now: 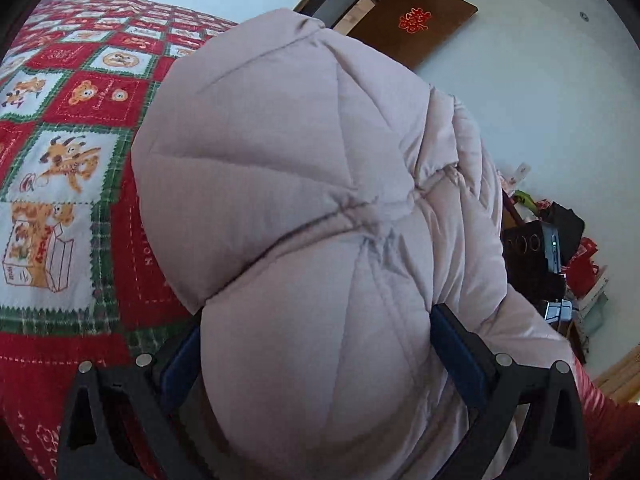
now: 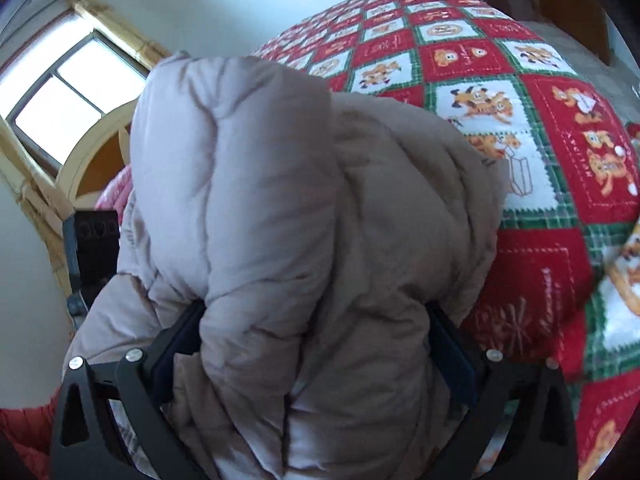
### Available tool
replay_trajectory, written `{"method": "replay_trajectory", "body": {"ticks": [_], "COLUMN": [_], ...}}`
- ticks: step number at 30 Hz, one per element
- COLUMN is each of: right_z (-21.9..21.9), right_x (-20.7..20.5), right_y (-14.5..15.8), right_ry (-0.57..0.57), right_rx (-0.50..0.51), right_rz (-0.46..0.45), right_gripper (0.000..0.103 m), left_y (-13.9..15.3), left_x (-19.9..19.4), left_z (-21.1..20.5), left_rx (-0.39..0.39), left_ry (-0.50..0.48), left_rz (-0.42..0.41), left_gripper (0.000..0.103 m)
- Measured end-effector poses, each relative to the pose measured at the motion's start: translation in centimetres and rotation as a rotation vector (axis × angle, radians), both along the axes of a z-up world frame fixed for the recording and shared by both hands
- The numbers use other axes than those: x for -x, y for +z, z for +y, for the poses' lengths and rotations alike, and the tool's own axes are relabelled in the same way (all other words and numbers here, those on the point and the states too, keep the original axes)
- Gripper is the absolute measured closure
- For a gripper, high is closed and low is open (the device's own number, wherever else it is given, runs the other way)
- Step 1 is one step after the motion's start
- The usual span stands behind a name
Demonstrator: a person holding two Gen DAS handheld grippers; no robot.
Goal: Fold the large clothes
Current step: 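Grasp the jacket bundle with both tools and lift it off the bedspread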
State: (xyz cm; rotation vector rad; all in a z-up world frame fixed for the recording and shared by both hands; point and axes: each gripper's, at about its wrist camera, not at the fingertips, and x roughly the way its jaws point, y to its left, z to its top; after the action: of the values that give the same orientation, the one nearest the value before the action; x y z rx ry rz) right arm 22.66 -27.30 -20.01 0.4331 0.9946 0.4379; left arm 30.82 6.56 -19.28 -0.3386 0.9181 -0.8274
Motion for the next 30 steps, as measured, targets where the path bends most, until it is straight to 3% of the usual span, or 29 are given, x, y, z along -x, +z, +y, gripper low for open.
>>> {"method": "replay_trajectory", "body": {"ticks": [4,9,11,16,18,22,25,30], "right_z": [1.7,3.6,4.0,4.0,3.2,-1.0,-4.2,-12.2], "right_x": [0.9,5.2,6.9,11.1,12.6,17.1,20.4,25.9], "right_y": [0.3,0.4,0.3,2.9,5.1,11.5,15.4,18.4], "right_ry": [0.017,0.061,0.07,0.083,0.07,0.009,-0.068,-0.265], "right_rx": [-0.008,-0.152,-0.266,-0.477,-0.509,-0.449,-0.369,-0.18], "right_rz": [0.024,0.02,0.009,-0.084,-0.135,-0.278,-0.327,-0.32], "right_gripper": [0.0,0.0,0.001,0.002,0.003,0.004,0.004,0.005], "left_y": [0.6,2.0,2.9,7.5,10.2,15.5,18.3,18.1], "left_x": [2.2,7.2,8.8,11.8,12.6,13.9,14.1,13.5], "left_z": [-1.1,0.2,0.8,0.6,-0.6,-5.2,-10.6,-21.9], "left_rx": [0.053,0.207,0.268,0.325,0.348,0.385,0.429,0.444], "left_ry": [-0.026,-0.057,-0.06,-0.102,-0.136,-0.241,-0.341,-0.473], "left_rz": [0.004,-0.001,-0.005,-0.087,-0.123,-0.21,-0.234,-0.171], "left_gripper": [0.001,0.001,0.001,0.001,0.001,0.001,0.001,0.001]}}
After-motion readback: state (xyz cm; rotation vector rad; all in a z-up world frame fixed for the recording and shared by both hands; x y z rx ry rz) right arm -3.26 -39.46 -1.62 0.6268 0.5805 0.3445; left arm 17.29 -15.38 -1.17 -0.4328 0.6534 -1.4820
